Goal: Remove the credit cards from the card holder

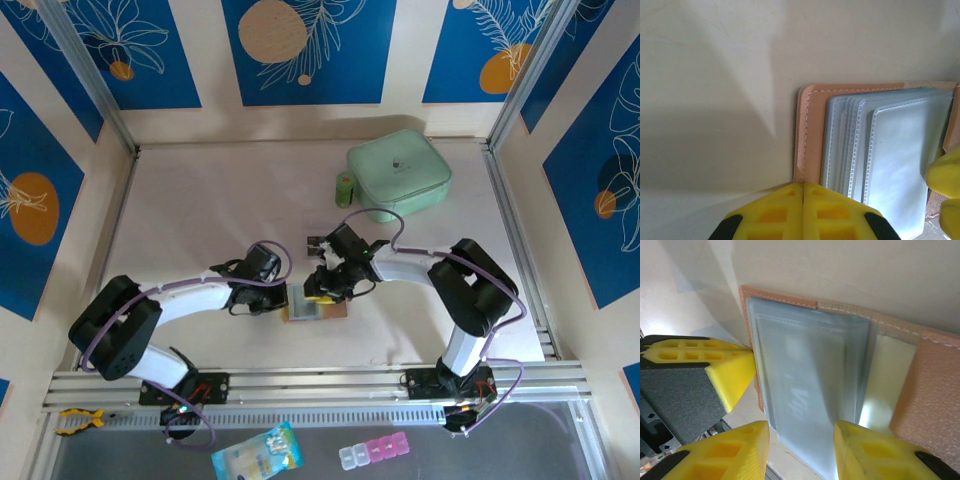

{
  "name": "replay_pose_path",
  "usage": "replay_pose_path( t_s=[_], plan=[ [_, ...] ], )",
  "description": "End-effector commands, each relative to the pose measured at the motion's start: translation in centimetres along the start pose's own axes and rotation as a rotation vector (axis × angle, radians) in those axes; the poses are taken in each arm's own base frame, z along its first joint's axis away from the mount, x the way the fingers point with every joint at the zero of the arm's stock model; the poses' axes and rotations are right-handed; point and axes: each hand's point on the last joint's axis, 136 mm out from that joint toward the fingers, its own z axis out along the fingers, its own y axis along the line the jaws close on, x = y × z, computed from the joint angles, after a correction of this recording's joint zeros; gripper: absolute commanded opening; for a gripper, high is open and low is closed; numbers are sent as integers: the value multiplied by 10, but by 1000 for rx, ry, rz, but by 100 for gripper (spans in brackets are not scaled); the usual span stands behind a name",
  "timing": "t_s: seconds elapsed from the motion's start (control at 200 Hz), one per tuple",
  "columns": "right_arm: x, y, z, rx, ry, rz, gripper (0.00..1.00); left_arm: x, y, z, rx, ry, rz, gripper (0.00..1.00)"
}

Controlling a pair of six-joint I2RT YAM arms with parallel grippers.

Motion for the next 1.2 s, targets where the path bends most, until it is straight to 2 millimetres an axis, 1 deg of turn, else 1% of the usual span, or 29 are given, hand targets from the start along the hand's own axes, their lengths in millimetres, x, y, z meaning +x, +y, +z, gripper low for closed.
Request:
replay_pose_path(
  t_s=[0.0, 0.235, 0.39, 0.515, 0.595, 0.82, 0.94, 1.195],
  plan=[
    [4, -5, -5, -1, 4, 2, 39, 8, 11, -1, -53, 18, 3, 2],
    [5, -8, -1, -7, 13, 11, 39, -1, -1, -13, -19, -17, 12, 2],
    [5, -8, 0, -11, 16, 9, 39, -7, -20, -25, 55, -50, 17, 6],
    [6, -9, 0, -11, 18, 10, 39, -8, -37, -29, 151, -55, 5, 8],
    [6, -9, 1, -13, 21, 12, 38, -7, -41, -29, 171, -41, 0, 8],
    [6, -9, 0, -16, 17, 13, 39, 1, -38, -14, 150, 23, -17, 7],
    [7, -9, 0, -17, 17, 14, 39, 0, -46, -9, 179, 29, -11, 7],
    [7, -10, 0, -18, 16, 15, 38, -3, -58, -8, 195, 32, 5, 6]
  ],
)
